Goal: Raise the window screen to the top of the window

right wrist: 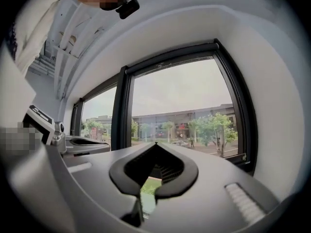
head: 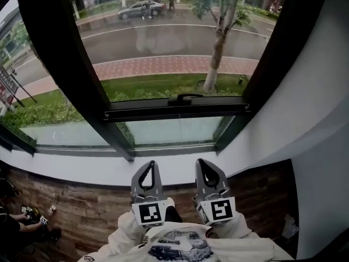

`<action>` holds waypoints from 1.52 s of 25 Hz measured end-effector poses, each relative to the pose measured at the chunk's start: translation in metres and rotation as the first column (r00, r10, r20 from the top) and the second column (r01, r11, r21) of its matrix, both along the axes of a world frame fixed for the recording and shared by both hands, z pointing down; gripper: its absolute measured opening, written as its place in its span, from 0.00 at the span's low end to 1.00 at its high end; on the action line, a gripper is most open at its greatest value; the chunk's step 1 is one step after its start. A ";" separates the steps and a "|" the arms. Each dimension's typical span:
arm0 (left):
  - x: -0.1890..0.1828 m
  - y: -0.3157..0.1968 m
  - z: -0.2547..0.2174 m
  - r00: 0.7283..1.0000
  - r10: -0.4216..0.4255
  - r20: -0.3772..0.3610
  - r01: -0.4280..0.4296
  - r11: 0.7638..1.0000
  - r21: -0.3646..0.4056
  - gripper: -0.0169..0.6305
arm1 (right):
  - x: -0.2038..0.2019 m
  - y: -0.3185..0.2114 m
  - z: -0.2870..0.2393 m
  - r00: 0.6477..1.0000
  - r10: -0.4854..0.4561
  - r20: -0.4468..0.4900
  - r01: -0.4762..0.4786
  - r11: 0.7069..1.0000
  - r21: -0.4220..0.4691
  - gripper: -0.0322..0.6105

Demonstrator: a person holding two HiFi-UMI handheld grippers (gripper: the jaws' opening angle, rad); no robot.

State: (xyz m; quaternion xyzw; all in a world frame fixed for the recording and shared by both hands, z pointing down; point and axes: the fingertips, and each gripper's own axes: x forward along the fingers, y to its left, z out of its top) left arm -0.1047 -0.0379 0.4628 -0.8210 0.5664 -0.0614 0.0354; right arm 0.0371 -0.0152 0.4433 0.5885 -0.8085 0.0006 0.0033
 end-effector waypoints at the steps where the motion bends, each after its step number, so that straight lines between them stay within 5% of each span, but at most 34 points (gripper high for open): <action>1: -0.003 -0.014 0.003 1.000 0.004 0.002 -0.004 1.000 -0.009 0.03 | -0.001 -0.013 0.001 1.000 0.009 -0.002 -0.009 1.000 -0.005 0.05; 10: 0.013 -0.082 0.028 0.998 0.050 0.033 -0.048 0.997 -0.063 0.03 | 0.016 -0.077 0.015 0.995 0.062 -0.079 -0.066 0.996 -0.056 0.05; 19: 0.037 -0.133 0.029 0.998 -0.033 0.059 0.035 0.998 -0.044 0.03 | 0.041 -0.138 0.024 0.996 -0.047 -0.072 0.043 0.997 -0.059 0.05; 23: 0.046 -0.149 0.037 0.994 -0.019 0.109 0.026 0.998 -0.065 0.03 | 0.050 -0.164 0.044 0.985 -0.046 -0.165 0.032 0.996 -0.085 0.06; 28: 0.049 -0.169 0.057 0.979 0.068 0.195 -0.043 0.991 -0.128 0.13 | 0.043 -0.188 0.065 0.962 -0.105 -0.253 0.069 0.987 -0.149 0.27; 34: 0.064 -0.182 0.107 0.902 0.272 0.335 -0.177 0.941 -0.287 0.33 | 0.027 -0.201 0.118 0.908 -0.289 -0.303 0.183 0.925 -0.333 0.54; 38: 0.063 -0.198 0.141 0.787 0.331 0.520 -0.180 0.930 -0.320 0.37 | 0.020 -0.212 0.149 0.822 -0.407 -0.399 0.247 0.885 -0.393 0.68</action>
